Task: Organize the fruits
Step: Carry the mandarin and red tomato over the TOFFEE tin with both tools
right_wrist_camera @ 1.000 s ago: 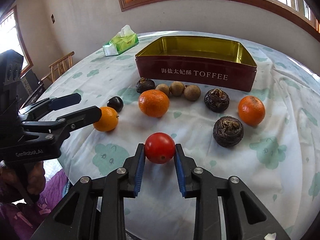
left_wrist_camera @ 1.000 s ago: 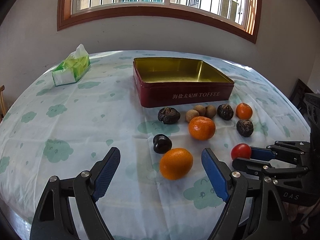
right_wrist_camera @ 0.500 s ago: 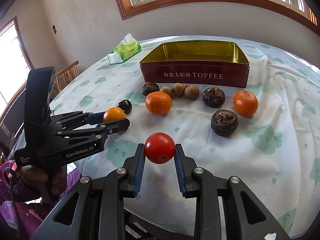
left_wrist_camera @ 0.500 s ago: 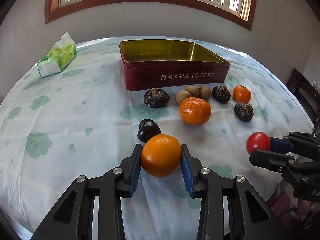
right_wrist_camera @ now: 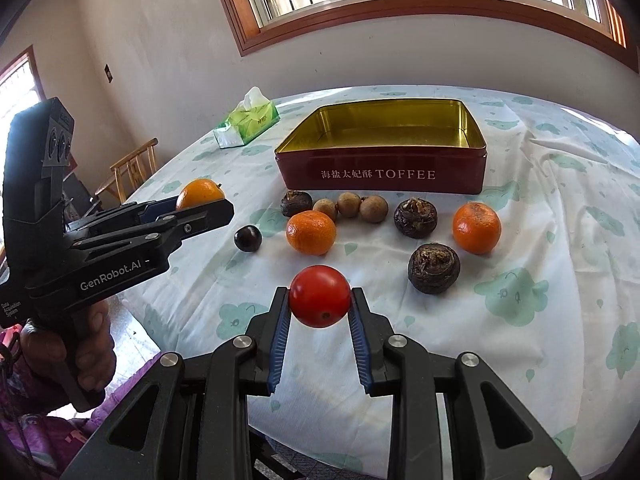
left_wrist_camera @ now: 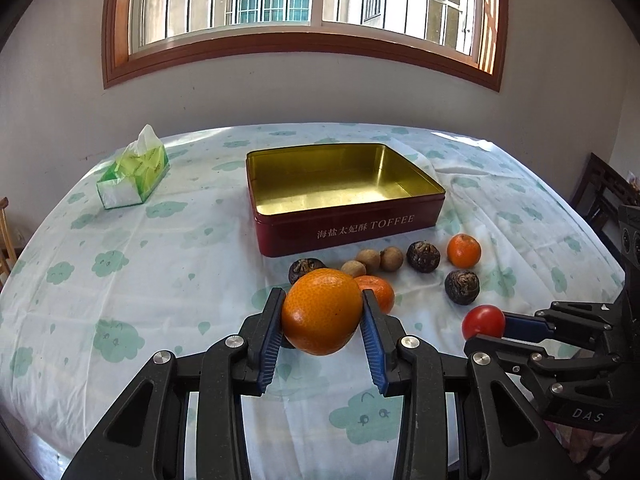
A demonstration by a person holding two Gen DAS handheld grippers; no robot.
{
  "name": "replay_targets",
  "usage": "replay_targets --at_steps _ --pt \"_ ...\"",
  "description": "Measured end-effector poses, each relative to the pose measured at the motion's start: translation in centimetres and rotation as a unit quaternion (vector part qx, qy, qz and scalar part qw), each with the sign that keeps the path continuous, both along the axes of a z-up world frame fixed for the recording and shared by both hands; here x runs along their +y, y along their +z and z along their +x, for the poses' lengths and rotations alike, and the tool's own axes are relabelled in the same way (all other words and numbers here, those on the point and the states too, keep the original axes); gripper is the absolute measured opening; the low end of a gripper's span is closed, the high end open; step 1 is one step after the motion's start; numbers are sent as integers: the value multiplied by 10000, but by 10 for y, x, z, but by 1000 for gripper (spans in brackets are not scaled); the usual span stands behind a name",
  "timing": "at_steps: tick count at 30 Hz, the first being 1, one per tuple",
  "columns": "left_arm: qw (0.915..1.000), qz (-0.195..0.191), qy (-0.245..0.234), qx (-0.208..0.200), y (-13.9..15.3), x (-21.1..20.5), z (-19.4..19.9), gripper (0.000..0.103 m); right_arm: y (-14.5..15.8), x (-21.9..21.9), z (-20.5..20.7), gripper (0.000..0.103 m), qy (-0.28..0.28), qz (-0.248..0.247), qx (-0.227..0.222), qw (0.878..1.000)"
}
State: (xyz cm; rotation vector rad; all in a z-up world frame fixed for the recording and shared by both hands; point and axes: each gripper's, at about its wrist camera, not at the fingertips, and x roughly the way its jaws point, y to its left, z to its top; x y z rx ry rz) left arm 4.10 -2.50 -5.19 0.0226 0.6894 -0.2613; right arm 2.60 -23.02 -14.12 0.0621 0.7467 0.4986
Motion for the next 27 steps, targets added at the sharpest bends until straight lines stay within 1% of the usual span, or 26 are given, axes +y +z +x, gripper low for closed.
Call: replay_targets --at_steps 3,13,20,27 --pt "9999 85 42 -101 6 -4 0 38 6 -2 2 27 -16 4 -87 10000" --pt "9995 159 118 -250 14 -10 10 38 24 -9 15 27 -62 30 -301 9995" --pt "9989 196 178 -380 22 -15 32 38 39 -13 37 27 -81 -15 -505 9987" --pt "9984 213 252 -464 30 -20 62 38 52 -19 66 27 -142 8 -600 9981"
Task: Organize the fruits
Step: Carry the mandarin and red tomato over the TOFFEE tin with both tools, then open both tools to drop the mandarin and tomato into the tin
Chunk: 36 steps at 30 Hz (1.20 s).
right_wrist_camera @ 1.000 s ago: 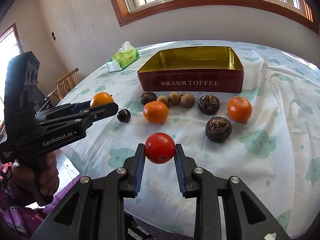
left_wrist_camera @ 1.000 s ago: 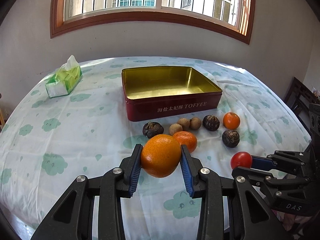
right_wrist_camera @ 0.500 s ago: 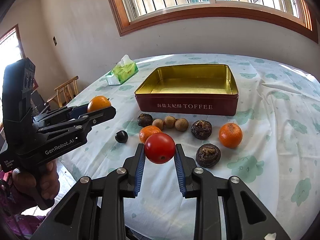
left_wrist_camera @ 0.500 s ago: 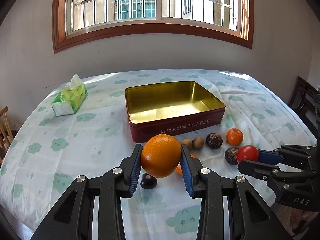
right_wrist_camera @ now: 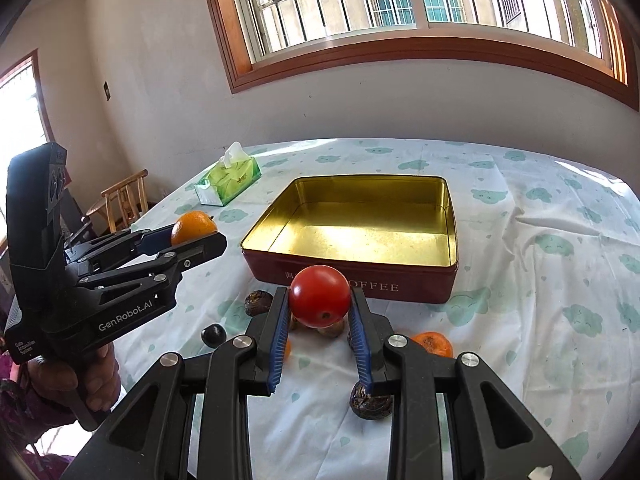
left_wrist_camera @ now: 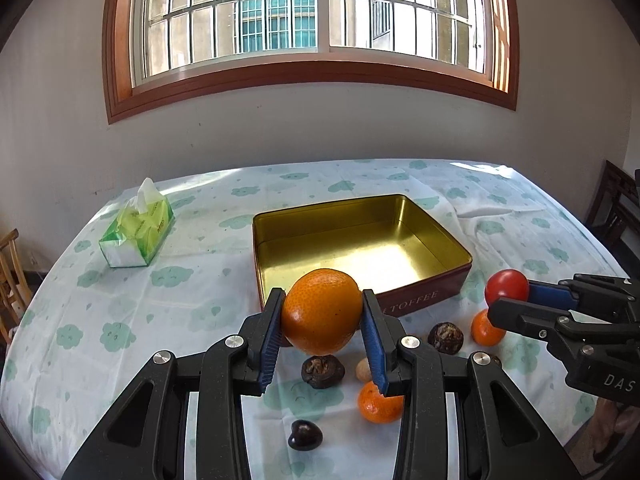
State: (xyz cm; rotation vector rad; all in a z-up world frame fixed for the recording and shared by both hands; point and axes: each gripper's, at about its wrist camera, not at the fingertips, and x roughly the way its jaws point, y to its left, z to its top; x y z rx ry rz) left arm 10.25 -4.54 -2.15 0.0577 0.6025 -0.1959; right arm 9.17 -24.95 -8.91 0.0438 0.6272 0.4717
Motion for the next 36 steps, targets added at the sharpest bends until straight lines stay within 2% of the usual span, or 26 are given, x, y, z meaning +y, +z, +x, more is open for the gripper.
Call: replay_targets --at_steps 6,16,25,36 --pt "10000 10 54 -48 7 -4 28 38 13 -1 28 27 -9 -24 -85 10000" --pt "9998 192 40 0 4 -19 73 38 17 -1 75 27 -47 38 27 10000" --pt "9996 252 101 100 -2 -20 106 38 5 -3 111 28 -107 131 289 9994" --pt "9981 388 134 458 -27 -24 141 38 -16 6 147 28 -88 22 567 9984"
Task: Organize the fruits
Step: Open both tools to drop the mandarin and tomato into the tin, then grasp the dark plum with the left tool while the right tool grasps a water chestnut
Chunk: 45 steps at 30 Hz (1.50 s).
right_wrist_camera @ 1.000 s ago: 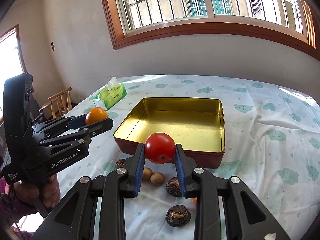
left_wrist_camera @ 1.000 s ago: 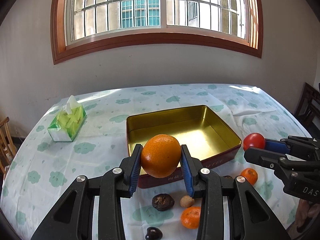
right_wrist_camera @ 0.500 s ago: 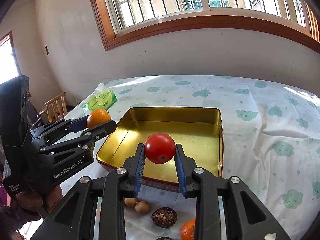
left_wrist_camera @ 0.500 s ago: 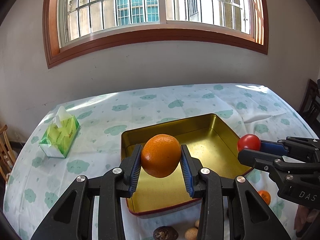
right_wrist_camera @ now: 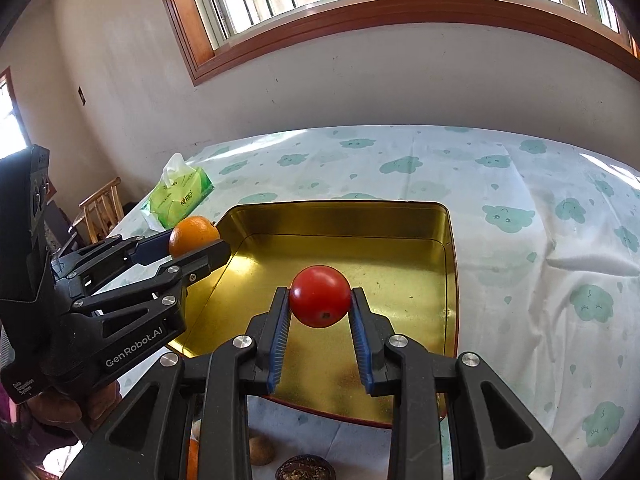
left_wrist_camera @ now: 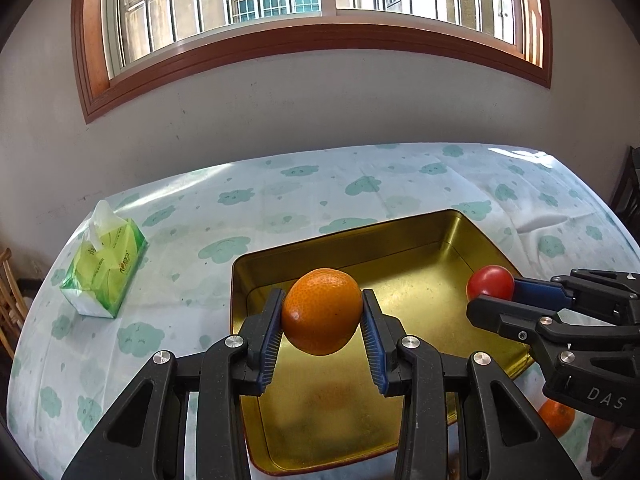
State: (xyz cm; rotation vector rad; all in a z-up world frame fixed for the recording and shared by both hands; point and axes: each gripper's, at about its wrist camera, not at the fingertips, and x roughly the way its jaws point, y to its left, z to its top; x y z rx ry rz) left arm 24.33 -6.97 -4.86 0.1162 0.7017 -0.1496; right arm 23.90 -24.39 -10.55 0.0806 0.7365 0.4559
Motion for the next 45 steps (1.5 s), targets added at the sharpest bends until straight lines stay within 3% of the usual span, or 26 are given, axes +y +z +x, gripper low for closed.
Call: replay_targets --at_steps 9,13,15,22,25,32,37,39,45 --pt "9998 61 60 199 -15 1 13 42 -18 5 16 29 39 -68 226 9997" --pt "9999 89 91 91 -12 1 9 64 -16 4 16 30 15 -85 187 9998" --pt "9999 116 101 -46 -6 2 4 68 -11 -1 11 32 -18 -49 127 9999" --pt "9973 -52 214 -694 25 30 -36 84 23 -46 -63 36 64 214 -367 9991" --pt "9945 -301 455 -893 29 52 -59 90 20 -64 -107 39 187 178 -309 9992" --pt "9951 -585 693 -402 4 89 -110 90 -30 -64 -170 39 93 -28 192 9998" --pt "9989 -418 182 -59 -19 91 -153 90 -54 -59 -166 39 -142 145 470 9987" --pt "9995 -297 45 -42 -26 90 -169 90 -59 -52 -163 39 -131 71 503 9986" --pt "9987 -427 -175 218 -45 92 -182 90 -68 -34 -149 41 -161 -323 510 9980"
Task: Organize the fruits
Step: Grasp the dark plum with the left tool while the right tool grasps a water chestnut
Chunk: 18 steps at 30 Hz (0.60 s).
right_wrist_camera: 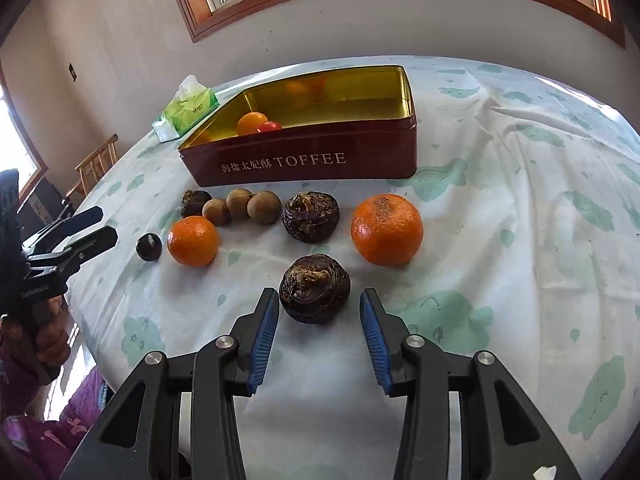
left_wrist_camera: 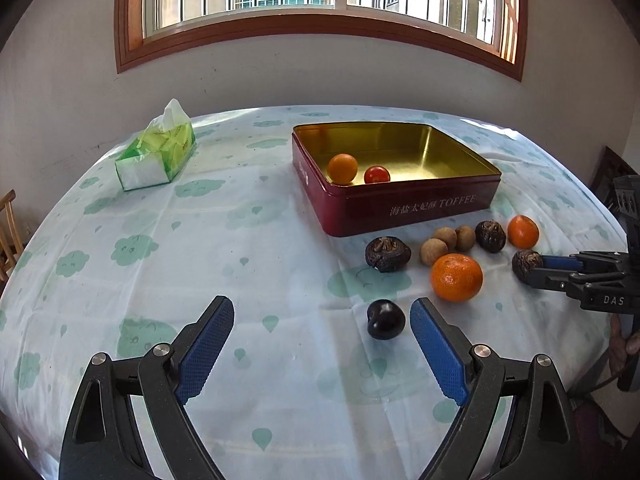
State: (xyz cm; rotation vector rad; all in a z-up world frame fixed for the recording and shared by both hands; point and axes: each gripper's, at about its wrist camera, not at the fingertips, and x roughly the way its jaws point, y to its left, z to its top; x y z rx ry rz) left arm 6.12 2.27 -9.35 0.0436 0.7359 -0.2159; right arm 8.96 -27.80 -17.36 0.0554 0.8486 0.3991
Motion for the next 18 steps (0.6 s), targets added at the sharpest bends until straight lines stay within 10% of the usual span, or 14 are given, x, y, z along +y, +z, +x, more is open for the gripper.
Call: replay_targets --at_steps 12,18 --pt "9966 -99 -728 369 -17 -6 11 89 -4 14 -4 37 -153 -285 -358 9988" --pt "9918 -146 -1116 611 -21 -11 29 59 -6 11 -6 37 -189 -148 -456 9987"
